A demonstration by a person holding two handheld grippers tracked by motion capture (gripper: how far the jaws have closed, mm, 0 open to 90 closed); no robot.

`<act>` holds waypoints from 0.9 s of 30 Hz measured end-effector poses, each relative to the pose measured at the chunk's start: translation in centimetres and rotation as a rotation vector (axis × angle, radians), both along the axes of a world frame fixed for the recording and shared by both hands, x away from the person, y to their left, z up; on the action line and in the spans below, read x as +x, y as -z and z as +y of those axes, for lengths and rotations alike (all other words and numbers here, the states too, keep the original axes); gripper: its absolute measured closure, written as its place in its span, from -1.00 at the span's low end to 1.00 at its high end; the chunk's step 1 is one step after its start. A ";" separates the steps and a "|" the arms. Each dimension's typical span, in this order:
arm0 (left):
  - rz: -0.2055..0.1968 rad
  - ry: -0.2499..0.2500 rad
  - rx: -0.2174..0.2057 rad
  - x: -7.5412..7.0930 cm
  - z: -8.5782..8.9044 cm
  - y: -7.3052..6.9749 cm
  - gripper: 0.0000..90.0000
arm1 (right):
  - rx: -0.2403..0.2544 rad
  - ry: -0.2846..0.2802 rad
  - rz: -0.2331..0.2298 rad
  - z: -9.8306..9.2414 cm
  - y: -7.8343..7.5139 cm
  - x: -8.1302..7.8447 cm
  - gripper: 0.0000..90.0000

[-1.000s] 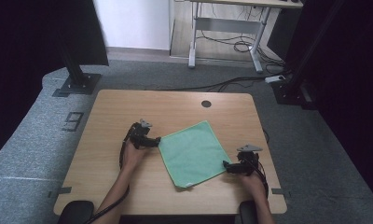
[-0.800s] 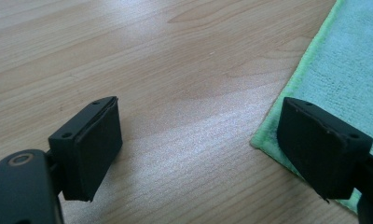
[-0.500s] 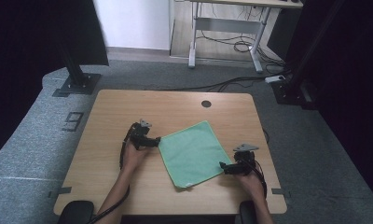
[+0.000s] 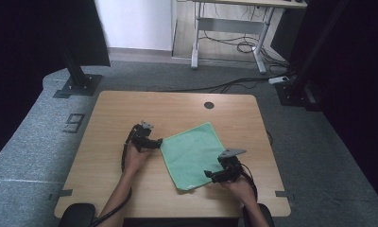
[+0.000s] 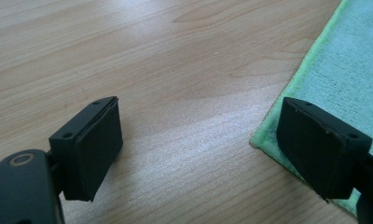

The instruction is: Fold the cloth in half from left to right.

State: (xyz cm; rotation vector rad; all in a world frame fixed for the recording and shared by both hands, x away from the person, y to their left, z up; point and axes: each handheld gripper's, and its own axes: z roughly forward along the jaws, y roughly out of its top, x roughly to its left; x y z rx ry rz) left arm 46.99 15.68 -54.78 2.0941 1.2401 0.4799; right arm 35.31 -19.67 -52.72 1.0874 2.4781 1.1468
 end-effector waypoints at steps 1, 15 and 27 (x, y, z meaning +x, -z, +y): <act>0.000 -0.006 0.001 0.0 0.0 0.0 -0.68 | 0.003 -0.010 0.004 0.4 0.0 -0.1 -0.70; -0.001 -0.017 0.000 0.0 0.0 0.0 -0.68 | 0.034 -0.225 0.050 6.6 -0.3 -2.6 -0.41; 0.000 -0.020 0.002 0.0 0.1 0.0 -0.68 | -0.036 -0.354 0.035 10.2 -0.2 -4.2 0.16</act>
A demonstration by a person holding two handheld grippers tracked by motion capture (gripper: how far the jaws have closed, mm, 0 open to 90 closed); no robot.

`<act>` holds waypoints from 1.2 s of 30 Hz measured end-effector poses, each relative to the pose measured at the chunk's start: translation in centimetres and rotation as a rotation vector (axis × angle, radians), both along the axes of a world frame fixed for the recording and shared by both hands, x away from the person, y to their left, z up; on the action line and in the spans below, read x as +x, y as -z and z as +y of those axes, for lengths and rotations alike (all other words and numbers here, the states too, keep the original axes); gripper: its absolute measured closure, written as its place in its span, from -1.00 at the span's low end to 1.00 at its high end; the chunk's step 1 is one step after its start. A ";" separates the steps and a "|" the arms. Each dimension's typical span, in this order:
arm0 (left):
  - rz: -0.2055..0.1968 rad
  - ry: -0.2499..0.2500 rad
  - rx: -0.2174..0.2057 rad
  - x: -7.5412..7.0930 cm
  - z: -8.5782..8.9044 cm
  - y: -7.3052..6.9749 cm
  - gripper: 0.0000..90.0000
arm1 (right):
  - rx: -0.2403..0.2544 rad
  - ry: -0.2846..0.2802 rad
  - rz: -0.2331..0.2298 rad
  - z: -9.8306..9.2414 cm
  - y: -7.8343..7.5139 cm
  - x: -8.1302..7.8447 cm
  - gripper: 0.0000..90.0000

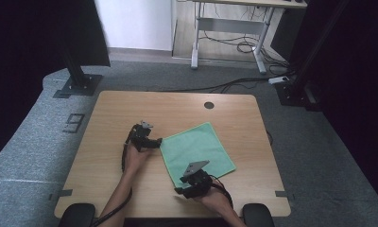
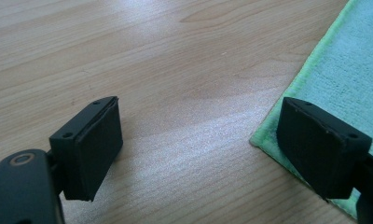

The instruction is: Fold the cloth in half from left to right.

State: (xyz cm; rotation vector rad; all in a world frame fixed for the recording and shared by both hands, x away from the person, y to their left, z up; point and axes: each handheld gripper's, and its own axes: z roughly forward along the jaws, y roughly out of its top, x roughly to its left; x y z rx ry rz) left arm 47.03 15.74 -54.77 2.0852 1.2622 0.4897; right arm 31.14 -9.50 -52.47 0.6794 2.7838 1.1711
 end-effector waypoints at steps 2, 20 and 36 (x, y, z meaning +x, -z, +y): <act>-0.003 -0.001 0.000 0.0 0.0 0.0 -0.68 | -0.033 -0.009 -0.013 0.5 0.1 -0.3 0.31; -0.015 0.164 -0.061 -0.9 -0.6 -0.2 0.85 | -0.051 -0.008 -0.019 1.0 0.2 -0.5 0.93; 0.038 0.111 -0.063 -2.2 3.7 -0.7 0.89 | -0.041 -0.098 -0.020 4.9 0.2 -1.1 0.93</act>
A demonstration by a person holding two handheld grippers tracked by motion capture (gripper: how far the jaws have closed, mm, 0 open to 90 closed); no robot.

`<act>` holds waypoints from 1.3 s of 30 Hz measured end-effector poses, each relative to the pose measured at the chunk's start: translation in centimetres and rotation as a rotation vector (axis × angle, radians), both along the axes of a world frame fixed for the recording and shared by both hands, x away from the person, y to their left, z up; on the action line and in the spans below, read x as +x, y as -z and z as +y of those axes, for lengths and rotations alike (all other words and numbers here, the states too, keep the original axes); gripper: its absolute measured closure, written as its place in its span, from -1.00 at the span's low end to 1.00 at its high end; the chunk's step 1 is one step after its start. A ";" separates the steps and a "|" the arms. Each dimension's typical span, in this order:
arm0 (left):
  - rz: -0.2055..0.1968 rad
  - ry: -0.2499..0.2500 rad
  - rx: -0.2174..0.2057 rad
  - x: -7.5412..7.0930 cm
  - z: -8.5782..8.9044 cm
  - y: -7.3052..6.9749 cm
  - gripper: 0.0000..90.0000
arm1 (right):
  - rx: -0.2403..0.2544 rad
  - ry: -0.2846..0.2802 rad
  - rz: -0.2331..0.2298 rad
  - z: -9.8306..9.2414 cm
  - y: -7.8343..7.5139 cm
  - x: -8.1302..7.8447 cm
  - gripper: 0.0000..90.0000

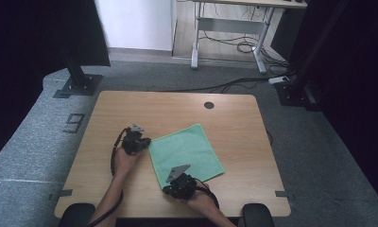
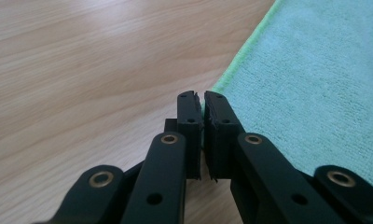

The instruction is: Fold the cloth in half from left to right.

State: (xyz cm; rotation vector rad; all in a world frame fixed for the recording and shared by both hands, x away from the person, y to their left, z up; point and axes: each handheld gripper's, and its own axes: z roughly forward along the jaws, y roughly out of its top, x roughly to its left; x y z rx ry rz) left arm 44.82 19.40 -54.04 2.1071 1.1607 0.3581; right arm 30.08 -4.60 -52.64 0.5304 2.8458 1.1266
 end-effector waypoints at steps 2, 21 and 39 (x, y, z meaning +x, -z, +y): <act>0.002 -0.007 0.007 -0.3 0.5 -0.1 0.89 | -0.001 -0.012 0.004 0.7 0.1 -0.1 0.93; -0.006 -0.032 -0.001 -1.1 2.5 -1.9 0.90 | 0.035 -0.033 -0.018 1.8 -1.4 -0.3 0.93; -0.072 0.069 -0.023 2.0 -4.4 -5.0 0.90 | 0.071 0.133 -0.068 -5.3 -3.4 1.1 0.93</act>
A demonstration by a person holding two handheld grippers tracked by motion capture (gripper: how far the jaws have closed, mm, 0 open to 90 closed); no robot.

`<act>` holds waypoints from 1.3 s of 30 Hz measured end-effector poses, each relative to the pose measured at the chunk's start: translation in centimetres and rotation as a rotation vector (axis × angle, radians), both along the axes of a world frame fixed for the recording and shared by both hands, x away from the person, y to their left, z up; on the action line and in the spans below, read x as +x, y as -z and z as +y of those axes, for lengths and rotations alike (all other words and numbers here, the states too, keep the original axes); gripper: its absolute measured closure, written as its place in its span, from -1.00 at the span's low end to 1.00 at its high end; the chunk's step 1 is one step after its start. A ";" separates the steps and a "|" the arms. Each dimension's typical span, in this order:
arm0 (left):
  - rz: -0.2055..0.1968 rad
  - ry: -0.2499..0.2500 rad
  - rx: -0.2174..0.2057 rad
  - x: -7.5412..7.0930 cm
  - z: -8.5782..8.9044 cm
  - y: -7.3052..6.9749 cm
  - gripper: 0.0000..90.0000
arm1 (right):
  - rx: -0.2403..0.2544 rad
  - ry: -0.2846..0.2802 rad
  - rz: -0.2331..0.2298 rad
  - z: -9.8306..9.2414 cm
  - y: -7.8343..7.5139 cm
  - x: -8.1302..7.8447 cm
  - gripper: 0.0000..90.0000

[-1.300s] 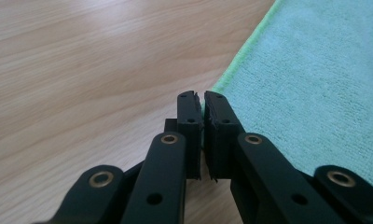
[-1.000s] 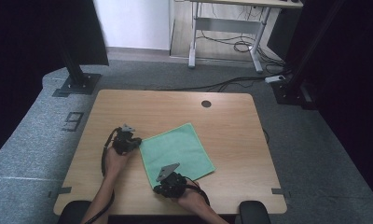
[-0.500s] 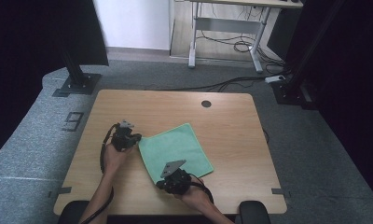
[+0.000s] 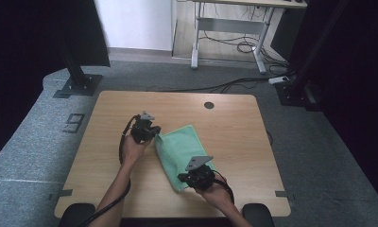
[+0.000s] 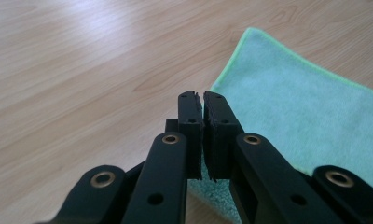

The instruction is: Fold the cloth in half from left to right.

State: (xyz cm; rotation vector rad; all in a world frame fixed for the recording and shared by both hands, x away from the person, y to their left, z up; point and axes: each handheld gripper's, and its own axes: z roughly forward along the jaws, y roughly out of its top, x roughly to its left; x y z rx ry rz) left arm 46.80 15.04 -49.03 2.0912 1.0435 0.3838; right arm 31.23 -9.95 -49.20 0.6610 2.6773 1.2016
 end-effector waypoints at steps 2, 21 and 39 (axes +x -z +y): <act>-0.004 0.007 0.003 0.2 -0.7 0.0 0.91 | 0.004 0.018 -0.002 -0.8 0.0 0.1 0.93; -0.012 0.029 0.025 2.1 -3.2 0.1 0.91 | 0.013 0.120 -0.011 -4.6 0.3 0.9 0.93; -0.031 0.075 0.034 3.6 -6.5 -0.3 0.91 | 0.037 0.202 -0.013 -7.5 0.4 1.4 0.94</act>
